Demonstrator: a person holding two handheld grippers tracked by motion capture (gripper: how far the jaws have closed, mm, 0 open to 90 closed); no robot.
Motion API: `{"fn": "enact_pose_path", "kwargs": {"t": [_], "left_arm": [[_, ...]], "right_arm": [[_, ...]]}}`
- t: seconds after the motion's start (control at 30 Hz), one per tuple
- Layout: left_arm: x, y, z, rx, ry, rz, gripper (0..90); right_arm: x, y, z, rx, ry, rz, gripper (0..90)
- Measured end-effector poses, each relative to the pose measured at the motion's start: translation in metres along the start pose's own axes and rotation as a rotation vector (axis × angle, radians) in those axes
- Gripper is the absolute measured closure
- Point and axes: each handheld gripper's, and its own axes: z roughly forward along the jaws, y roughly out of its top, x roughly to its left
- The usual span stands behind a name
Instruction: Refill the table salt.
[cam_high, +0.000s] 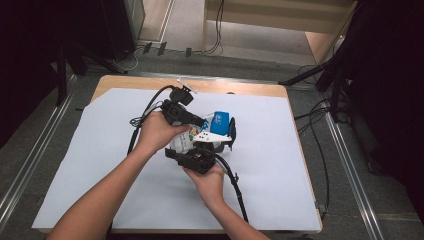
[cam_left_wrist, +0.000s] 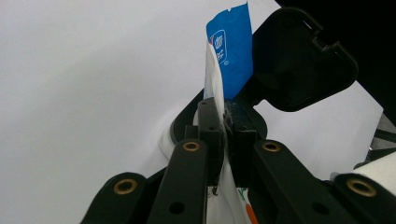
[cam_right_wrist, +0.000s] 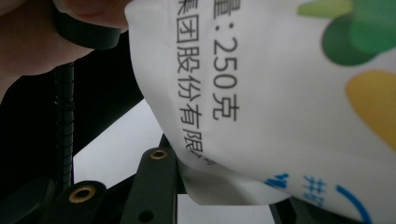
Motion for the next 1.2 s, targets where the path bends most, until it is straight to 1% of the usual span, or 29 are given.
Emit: {"fn": "enact_pose_path", "kwargs": {"t": [0.1, 0.2, 0.5, 0.6, 0.63, 0.73, 0.77, 1.0, 1.2], "left_arm": [[-0.0009, 0.0014, 0.0016, 0.003, -0.003, 0.004, 87.7], [-0.0008, 0.0019, 0.0026, 0.005, -0.001, 0.009, 87.8], [-0.0012, 0.002, 0.0042, 0.006, -0.002, 0.009, 87.8], [-0.0012, 0.0022, 0.0045, 0.006, -0.002, 0.011, 87.7], [-0.0012, 0.0024, 0.0046, 0.009, -0.003, 0.018, 87.7], [-0.0029, 0.003, 0.0052, 0.006, -0.003, 0.014, 87.7], [-0.0032, 0.0033, 0.0052, 0.011, 0.002, 0.021, 87.7], [-0.0033, 0.0049, 0.0056, 0.013, 0.001, 0.024, 87.7], [-0.0032, 0.0052, 0.0061, 0.007, 0.0, 0.014, 87.5]], "right_arm": [[-0.0009, 0.0001, -0.0001, 0.0, 0.001, 0.012, 70.4], [-0.0016, 0.0, 0.0, 0.001, 0.0, 0.014, 69.8], [-0.0023, -0.0005, 0.0003, 0.005, -0.007, 0.007, 69.6], [-0.0026, -0.0006, 0.0003, 0.005, -0.007, 0.007, 69.5], [-0.0029, -0.0006, 0.0003, 0.006, -0.008, 0.007, 69.5], [-0.0034, -0.0009, 0.0005, 0.005, -0.007, 0.009, 69.2], [-0.0036, -0.0009, 0.0005, 0.006, -0.006, 0.009, 69.1], [-0.0033, -0.0003, -0.0003, -0.001, -0.004, 0.009, 68.5], [-0.0034, 0.0002, -0.0011, -0.002, -0.006, 0.011, 67.4]]}}
